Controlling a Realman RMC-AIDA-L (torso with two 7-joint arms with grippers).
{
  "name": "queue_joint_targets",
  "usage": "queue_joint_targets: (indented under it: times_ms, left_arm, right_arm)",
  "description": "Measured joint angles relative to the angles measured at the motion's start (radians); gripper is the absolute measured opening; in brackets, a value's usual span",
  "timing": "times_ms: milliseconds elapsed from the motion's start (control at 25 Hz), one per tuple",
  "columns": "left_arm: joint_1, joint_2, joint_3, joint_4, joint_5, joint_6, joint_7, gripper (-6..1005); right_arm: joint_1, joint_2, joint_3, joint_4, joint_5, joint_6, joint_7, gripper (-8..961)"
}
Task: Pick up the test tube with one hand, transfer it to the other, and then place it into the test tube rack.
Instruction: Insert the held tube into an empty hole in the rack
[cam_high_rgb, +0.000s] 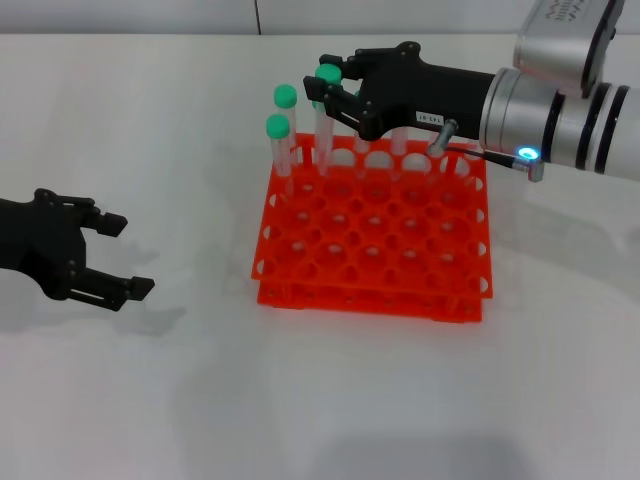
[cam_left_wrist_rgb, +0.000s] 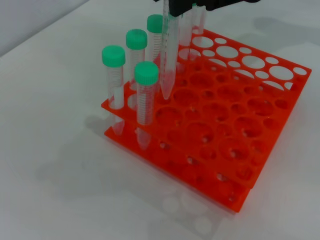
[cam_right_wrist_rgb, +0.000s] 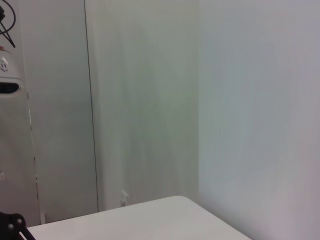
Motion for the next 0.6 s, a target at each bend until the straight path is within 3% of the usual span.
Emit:
queue_joint_targets:
  times_ms: [600]
  left_arm:
    - [-0.003,-0.005,0.000,-0.002,0.000,-0.006,0.000,890]
  right_arm:
    - [0.014,0.000,-0.010,0.035,0.002,0.005,-0.005,268]
